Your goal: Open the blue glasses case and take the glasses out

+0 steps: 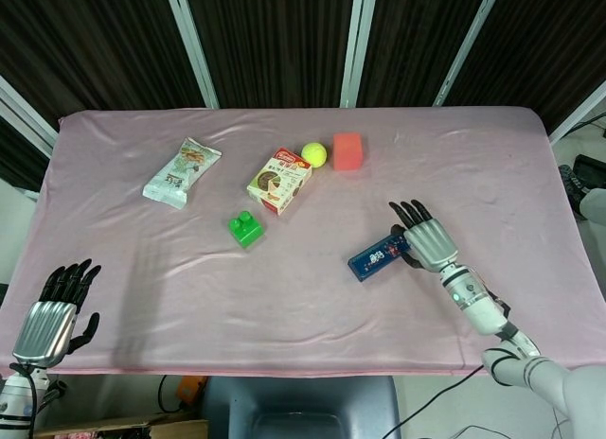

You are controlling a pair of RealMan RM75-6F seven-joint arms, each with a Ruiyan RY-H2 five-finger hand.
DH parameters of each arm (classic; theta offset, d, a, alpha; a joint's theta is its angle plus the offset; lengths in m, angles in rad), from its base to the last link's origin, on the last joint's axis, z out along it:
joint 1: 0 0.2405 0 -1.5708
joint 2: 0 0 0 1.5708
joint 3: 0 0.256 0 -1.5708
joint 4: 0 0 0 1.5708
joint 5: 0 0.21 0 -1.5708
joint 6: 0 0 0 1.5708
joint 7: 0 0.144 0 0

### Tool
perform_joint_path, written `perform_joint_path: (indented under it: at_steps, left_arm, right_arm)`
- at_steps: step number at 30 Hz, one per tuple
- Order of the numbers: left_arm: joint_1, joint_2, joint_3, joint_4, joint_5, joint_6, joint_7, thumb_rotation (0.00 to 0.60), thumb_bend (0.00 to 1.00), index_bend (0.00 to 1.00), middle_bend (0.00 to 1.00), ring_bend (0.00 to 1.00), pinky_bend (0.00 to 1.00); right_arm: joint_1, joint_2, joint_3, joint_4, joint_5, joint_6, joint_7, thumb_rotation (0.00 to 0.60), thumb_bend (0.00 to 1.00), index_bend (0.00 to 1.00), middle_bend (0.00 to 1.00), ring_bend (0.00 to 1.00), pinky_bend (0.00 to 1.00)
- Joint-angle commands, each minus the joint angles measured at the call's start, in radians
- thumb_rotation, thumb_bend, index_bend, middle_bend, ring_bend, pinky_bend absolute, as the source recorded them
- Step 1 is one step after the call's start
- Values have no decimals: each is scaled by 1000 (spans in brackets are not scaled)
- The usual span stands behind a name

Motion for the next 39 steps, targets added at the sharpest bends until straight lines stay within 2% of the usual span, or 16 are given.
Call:
perform_joint_path:
  at_steps: [1, 14, 23, 27, 32, 39]
  left_arm:
    - [-1, -1, 0, 0, -1, -2, 3, 600, 435, 0, 0, 0, 58]
    - [-4, -2, 1, 0, -5, -8, 7, 600, 436, 0, 0, 0, 58]
    - [-4, -1, 4, 1, -1, -8, 4, 600, 435, 0, 0, 0, 58]
    - [-5, -2, 4, 1, 1, -9, 4, 600, 434, 0, 0, 0, 58]
    - [-4, -1, 6, 2, 5, -5, 3, 600, 434, 0, 0, 0, 58]
    - [-4, -1, 6, 3, 3, -6, 1, 600, 436, 0, 0, 0, 58]
  right_arm:
    - [-2, -3, -10, 13, 0, 2, 14, 600, 430, 508, 133, 50, 0]
    - [11, -23, -22, 38, 13, -9, 22, 600, 430, 552, 153, 69, 0]
    - [10, -20, -24, 38, 22, -8, 27, 600, 465, 588, 164, 74, 0]
    - [12, -13, -27, 31, 23, -10, 26, 600, 487, 595, 168, 78, 0]
    - [14, -7, -25, 18, 30, -11, 13, 600, 569, 609, 181, 83, 0]
    - [24, -9, -13, 8, 46, -17, -5, 600, 593, 620, 187, 89, 0]
